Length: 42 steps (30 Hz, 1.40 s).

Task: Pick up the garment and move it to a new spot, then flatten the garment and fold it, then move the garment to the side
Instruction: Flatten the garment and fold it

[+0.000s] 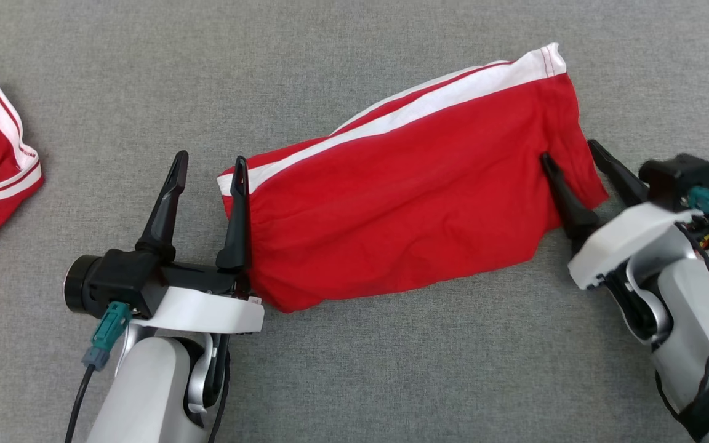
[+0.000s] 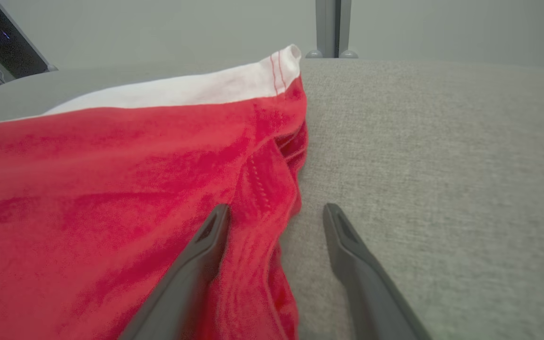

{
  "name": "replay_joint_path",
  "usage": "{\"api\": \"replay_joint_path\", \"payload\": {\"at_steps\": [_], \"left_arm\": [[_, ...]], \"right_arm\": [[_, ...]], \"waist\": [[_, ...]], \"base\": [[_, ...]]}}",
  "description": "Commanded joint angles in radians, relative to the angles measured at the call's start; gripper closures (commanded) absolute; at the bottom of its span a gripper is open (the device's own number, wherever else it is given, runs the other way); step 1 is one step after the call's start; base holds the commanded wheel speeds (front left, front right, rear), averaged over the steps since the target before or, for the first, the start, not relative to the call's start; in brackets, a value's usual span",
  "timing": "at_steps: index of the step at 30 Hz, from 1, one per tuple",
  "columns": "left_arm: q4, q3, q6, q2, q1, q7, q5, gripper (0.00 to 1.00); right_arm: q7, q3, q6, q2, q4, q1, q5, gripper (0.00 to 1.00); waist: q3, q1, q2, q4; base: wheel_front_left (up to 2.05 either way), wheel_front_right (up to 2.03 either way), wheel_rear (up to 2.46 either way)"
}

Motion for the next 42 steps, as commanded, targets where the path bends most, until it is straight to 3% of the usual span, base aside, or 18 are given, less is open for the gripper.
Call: {"api": "replay_joint_path", "payload": {"at_steps": [1, 3, 4, 5, 6, 7, 13, 22, 30, 42], "left_arm": [[0.002, 0.005, 0.002, 0.003, -0.018, -0.001, 0.006, 0.00], [0.002, 0.008, 0.003, 0.000, -0.021, -0.001, 0.009, 0.00], [0.002, 0.009, 0.004, 0.000, -0.021, -0.001, 0.010, 0.00], [0.003, 0.011, 0.004, -0.001, -0.021, -0.001, 0.011, 0.00], [0.004, 0.014, 0.003, -0.001, -0.021, -0.001, 0.011, 0.00], [0.004, 0.015, 0.002, -0.001, -0.021, -0.001, 0.014, 0.00], [0.005, 0.026, -0.004, -0.002, 0.001, -0.001, 0.023, 0.00], [0.007, 0.050, -0.008, -0.002, 0.053, -0.001, 0.032, 0.00], [0.014, 0.059, -0.014, 0.009, 0.102, -0.001, 0.036, 0.00], [0.031, 0.041, -0.021, 0.011, 0.118, -0.001, 0.024, 0.00]], "right_arm": [[0.038, 0.038, 0.000, 0.019, 0.039, -0.006, 0.031, 0.00], [0.070, 0.081, 0.002, 0.028, 0.059, -0.025, 0.066, 0.00], [0.084, 0.098, 0.003, 0.031, 0.064, -0.034, 0.083, 0.05], [0.094, 0.114, 0.003, 0.030, 0.069, -0.042, 0.097, 0.45], [0.091, 0.124, 0.003, 0.031, 0.068, -0.050, 0.113, 0.97], [0.081, 0.130, 0.003, 0.029, 0.069, -0.056, 0.125, 1.00], [-0.019, 0.121, 0.001, 0.018, 0.066, -0.023, 0.170, 1.00], [-0.133, 0.060, 0.000, 0.034, 0.045, 0.172, 0.214, 1.00], [-0.149, -0.029, 0.000, 0.060, -0.001, 0.328, 0.211, 1.00], [-0.123, -0.099, 0.000, 0.056, -0.030, 0.336, 0.149, 1.00]], "waist": [[0.007, 0.0000, 0.0000, 0.003], [0.007, 0.0000, 0.0000, -0.003], [0.006, 0.0000, 0.0000, -0.005], [0.005, 0.0000, 0.0000, -0.008], [0.004, 0.0000, 0.0000, -0.011], [0.003, 0.0000, 0.0000, -0.014], [-0.022, 0.0000, 0.0000, -0.030], [-0.080, 0.0000, 0.0000, -0.067], [-0.137, 0.0000, 0.0000, -0.105], [-0.169, 0.0000, 0.0000, -0.105]], "base": [[0.00, 0.00, 0.00], [0.00, 0.00, 0.00], [0.00, 0.00, 0.00], [0.00, 0.00, 0.00], [0.00, 0.00, 0.00], [0.00, 0.00, 0.00], [0.00, 0.00, 0.00], [0.00, 0.00, 0.00], [0.00, 0.00, 0.00], [0.00, 0.00, 0.00]]}}
